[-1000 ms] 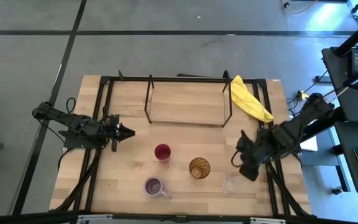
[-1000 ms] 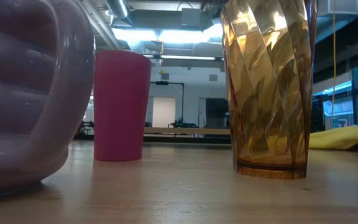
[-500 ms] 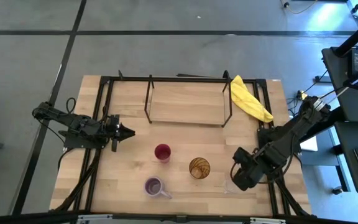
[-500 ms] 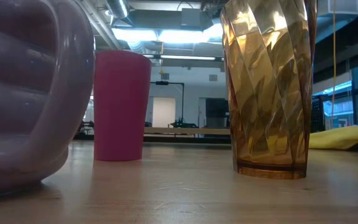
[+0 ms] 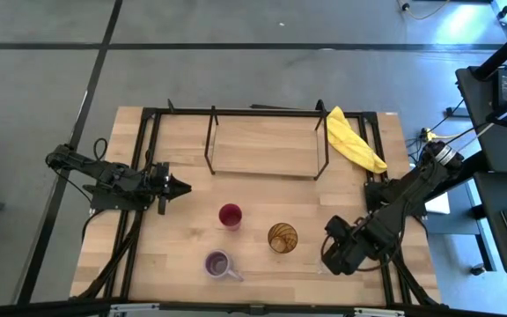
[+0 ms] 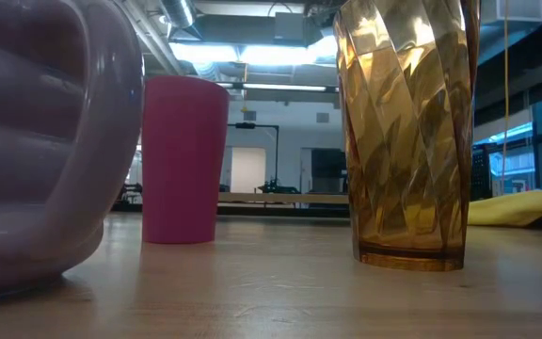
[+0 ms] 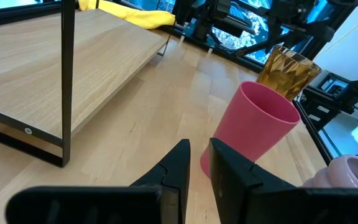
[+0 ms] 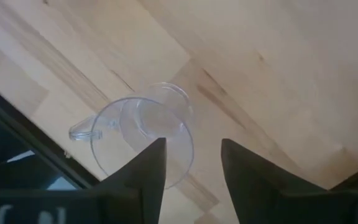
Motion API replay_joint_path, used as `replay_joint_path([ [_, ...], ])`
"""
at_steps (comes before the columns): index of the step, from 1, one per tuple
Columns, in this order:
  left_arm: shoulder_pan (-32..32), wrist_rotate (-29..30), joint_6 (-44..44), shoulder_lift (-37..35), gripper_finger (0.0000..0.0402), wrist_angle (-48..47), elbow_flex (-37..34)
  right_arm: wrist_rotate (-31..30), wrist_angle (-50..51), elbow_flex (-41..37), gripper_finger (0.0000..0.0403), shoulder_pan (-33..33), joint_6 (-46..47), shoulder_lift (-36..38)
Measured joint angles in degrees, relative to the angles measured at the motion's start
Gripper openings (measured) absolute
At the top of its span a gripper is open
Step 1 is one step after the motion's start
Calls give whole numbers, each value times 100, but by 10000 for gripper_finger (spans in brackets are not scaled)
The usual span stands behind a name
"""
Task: Stack small to large cups/mugs on shelf
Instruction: Put the transparent mug on the shelf
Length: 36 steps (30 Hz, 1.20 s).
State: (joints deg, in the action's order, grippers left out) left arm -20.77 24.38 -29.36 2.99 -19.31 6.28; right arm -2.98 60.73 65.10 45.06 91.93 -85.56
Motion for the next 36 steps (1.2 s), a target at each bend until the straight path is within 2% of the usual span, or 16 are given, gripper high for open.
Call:
replay_joint_path([
  [5, 0, 0, 2, 0, 53, 0, 0, 28, 68, 0, 155, 17, 406, -64],
  [11, 0, 2, 2, 1, 53, 0, 0, 588, 135, 0, 155, 20, 1213, -360],
  [15, 0, 1, 1, 0, 53, 0, 0, 505, -54, 0, 155, 20, 1551, -435],
  [20, 1, 0, 2, 1, 53, 0, -1, 361, -187, 0, 155, 18, 1598, -453],
  [26, 0, 1, 0, 0, 53, 0, 0, 791, -200, 0, 155, 20, 1607, -728],
  [36, 0, 0, 1, 1, 53, 0, 0, 812, -285, 0, 146, 20, 1605, -855],
])
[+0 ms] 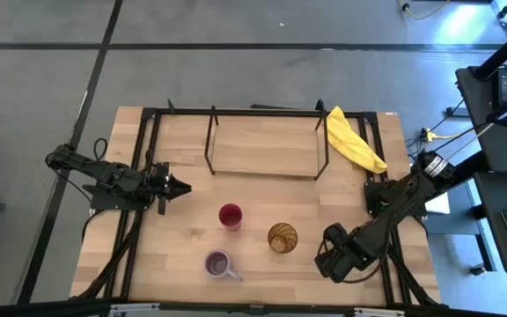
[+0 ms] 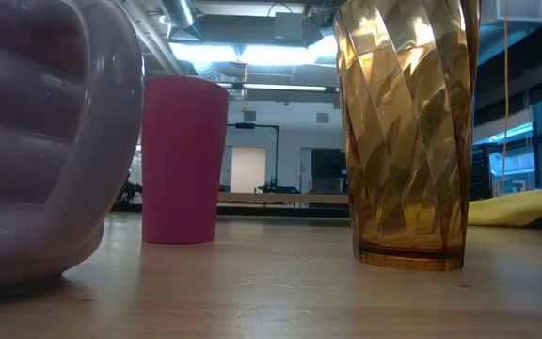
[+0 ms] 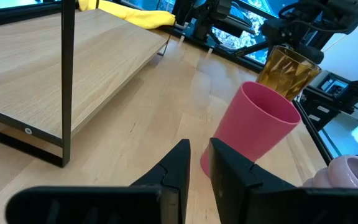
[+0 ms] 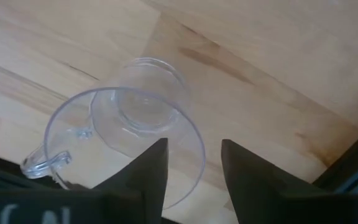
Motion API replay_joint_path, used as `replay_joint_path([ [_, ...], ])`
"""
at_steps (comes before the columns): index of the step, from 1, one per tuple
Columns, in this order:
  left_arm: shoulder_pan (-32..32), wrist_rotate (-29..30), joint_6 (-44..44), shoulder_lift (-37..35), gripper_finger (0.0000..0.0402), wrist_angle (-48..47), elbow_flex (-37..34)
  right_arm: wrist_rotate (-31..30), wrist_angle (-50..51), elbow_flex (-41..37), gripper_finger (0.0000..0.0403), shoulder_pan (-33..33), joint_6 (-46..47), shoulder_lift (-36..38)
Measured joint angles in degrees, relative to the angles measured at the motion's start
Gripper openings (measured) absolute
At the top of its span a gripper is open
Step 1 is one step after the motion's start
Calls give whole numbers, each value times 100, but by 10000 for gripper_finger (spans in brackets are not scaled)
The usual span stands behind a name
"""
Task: Stack small to large cups/mugs on shelf
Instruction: Put the transparent mug on the shelf
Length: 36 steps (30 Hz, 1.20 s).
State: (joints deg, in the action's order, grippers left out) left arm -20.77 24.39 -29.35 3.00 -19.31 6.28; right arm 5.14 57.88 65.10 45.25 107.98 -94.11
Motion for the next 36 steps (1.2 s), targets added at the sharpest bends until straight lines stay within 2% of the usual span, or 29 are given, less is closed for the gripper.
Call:
replay_joint_path([
  [16, 1, 0, 0, 0, 53, 0, -1, -4, 1, 0, 12, 0, -41, 2],
  [25, -1, 2, -1, -1, 53, 0, 0, -176, 226, 39, 5, -162, -699, 15],
  [28, 0, 0, 0, 0, 53, 0, 0, -634, 737, 368, 7, -362, -1316, 13],
  [33, -1, 0, 0, -1, 53, 0, 0, -1221, 2530, 1302, 4, -888, -2541, 13],
  [36, -1, 0, 0, -1, 53, 0, 0, -1432, 3263, 1855, 5, -1269, -3296, 13],
])
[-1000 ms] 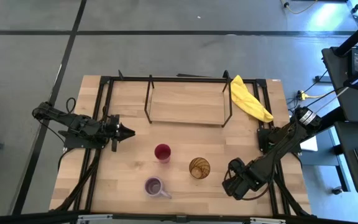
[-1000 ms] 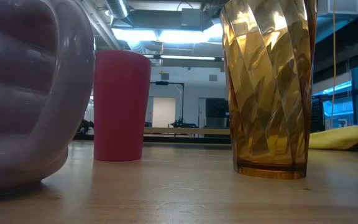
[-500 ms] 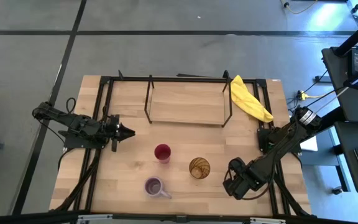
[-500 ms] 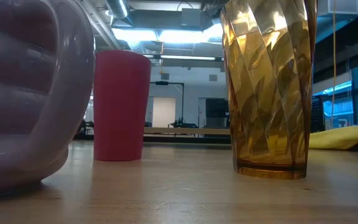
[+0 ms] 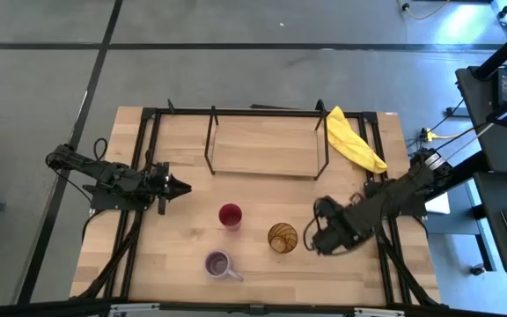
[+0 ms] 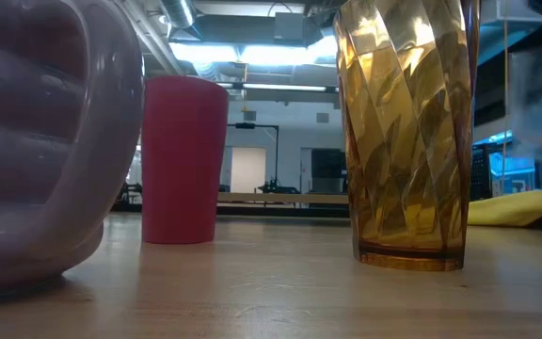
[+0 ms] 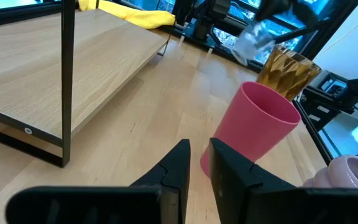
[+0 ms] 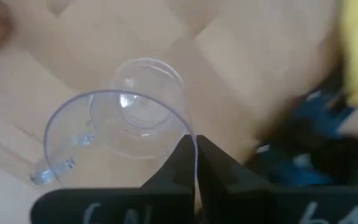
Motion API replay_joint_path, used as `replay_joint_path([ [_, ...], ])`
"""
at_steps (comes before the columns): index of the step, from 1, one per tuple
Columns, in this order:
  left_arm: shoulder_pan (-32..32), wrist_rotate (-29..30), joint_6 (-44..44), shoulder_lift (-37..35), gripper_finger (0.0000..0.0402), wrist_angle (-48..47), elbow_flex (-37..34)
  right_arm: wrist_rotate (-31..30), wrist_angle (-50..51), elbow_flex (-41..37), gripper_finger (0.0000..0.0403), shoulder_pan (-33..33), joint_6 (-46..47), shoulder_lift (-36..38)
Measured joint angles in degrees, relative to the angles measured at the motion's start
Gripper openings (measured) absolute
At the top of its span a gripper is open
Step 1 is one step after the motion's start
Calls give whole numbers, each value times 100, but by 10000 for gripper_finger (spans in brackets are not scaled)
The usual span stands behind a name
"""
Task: Stack small to large cups/mugs on shelf
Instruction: Put the transparent mug on the shelf
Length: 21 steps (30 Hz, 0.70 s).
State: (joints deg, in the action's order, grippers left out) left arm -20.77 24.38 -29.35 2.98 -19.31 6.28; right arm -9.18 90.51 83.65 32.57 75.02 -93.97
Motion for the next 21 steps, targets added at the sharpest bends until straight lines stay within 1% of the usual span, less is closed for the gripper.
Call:
replay_joint_path([
  [5, 2, 0, 1, 1, 53, 0, 0, -633, -96, 802, 5, -689, -1627, 30],
  [10, 0, 2, 1, 0, 53, 0, 0, -742, -60, 1337, 5, -1719, -3172, 37],
  [17, 2, 2, 0, 2, 53, 0, 0, -684, -177, 1569, 5, -3392, -5298, 35],
  [21, 1, 1, -1, 1, 53, 0, 0, -86, -559, 1581, 5, -4315, -6354, 31],
])
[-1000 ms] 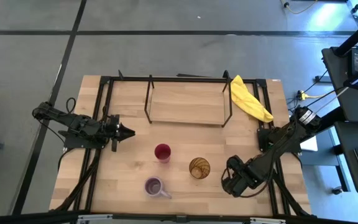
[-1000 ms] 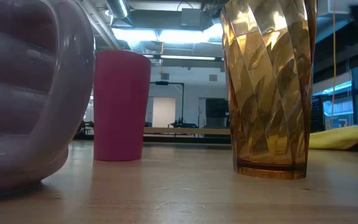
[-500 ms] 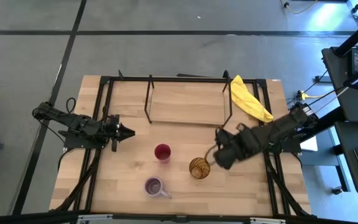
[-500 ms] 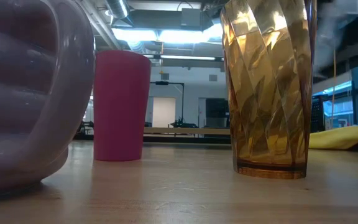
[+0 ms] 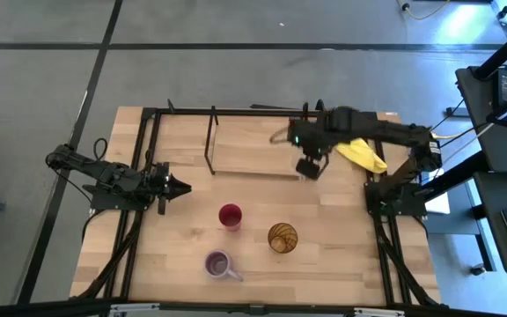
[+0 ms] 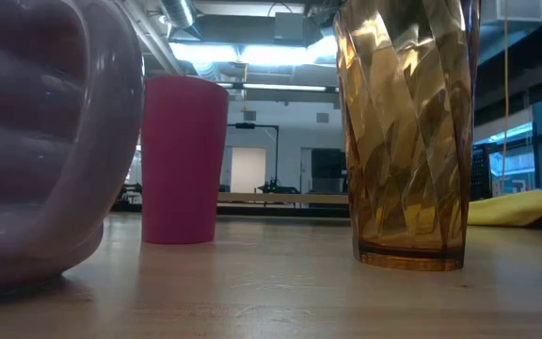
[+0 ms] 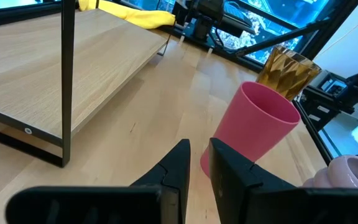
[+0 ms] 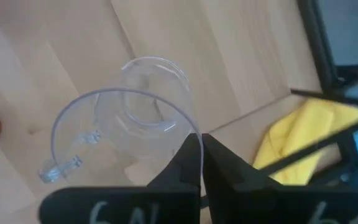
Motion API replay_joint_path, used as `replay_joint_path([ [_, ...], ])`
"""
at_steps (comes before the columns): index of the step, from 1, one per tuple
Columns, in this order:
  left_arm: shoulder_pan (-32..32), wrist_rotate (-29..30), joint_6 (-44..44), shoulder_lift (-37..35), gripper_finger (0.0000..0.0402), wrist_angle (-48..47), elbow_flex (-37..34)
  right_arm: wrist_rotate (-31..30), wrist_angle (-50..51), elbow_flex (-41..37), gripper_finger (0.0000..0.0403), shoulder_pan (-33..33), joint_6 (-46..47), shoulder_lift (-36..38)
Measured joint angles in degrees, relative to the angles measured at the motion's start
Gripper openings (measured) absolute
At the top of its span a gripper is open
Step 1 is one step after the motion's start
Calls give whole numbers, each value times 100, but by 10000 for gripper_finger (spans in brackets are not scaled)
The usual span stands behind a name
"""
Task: Stack small to large cups/mugs on shelf
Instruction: Put the transparent mug on the shelf
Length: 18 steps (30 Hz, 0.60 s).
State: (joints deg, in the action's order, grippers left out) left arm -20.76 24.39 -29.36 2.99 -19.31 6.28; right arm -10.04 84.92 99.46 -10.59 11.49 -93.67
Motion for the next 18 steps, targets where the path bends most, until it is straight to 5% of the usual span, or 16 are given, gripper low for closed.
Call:
replay_joint_path([
  [10, -1, -1, 2, 1, 53, 0, 0, 413, -451, 2, 5, -1182, -2602, -336],
  [18, 1, 0, 1, 1, 53, 0, 0, 496, -441, -2, 6, -1498, -2983, -1187],
])
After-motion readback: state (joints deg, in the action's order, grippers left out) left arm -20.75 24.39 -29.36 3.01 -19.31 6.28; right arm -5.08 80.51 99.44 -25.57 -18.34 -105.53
